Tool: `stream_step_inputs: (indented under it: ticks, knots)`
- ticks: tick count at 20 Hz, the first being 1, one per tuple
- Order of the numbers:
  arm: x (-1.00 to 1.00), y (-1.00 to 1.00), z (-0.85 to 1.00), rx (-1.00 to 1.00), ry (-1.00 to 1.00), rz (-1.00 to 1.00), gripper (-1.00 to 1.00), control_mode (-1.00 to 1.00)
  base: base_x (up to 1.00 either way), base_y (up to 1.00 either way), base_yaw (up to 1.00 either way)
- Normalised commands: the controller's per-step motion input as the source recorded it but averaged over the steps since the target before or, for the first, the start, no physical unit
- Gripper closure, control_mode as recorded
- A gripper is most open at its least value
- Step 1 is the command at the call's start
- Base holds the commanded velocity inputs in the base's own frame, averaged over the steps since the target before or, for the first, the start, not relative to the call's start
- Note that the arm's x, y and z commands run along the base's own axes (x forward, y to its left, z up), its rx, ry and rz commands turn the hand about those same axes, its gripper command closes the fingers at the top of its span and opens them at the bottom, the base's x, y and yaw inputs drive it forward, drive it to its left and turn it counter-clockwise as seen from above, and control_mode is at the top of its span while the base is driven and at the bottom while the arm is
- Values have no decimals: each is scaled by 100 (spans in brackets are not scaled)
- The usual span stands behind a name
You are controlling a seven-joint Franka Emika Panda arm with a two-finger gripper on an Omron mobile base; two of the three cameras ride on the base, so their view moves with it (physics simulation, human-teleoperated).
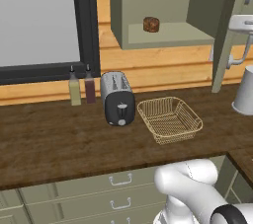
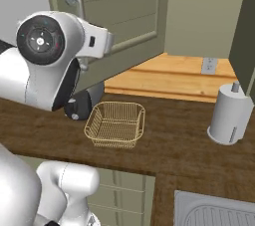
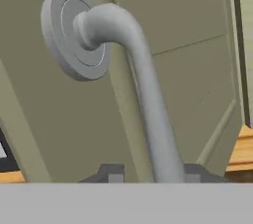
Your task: Open the cabinet, pick up the bread from the cabinet and place it in the basket. Then move the basket to the dining counter.
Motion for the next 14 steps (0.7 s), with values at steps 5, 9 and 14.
stream_step_inputs:
  ticks: [5, 9, 14]
  knots:
    - [-80, -10, -5, 1, 5, -5, -100, -100, 0, 0, 0]
    - [-68, 0, -1, 3, 8, -6, -100, -100, 0, 0, 0]
    - [-59, 42, -16, 3, 19, -13, -100, -100, 0, 0, 0]
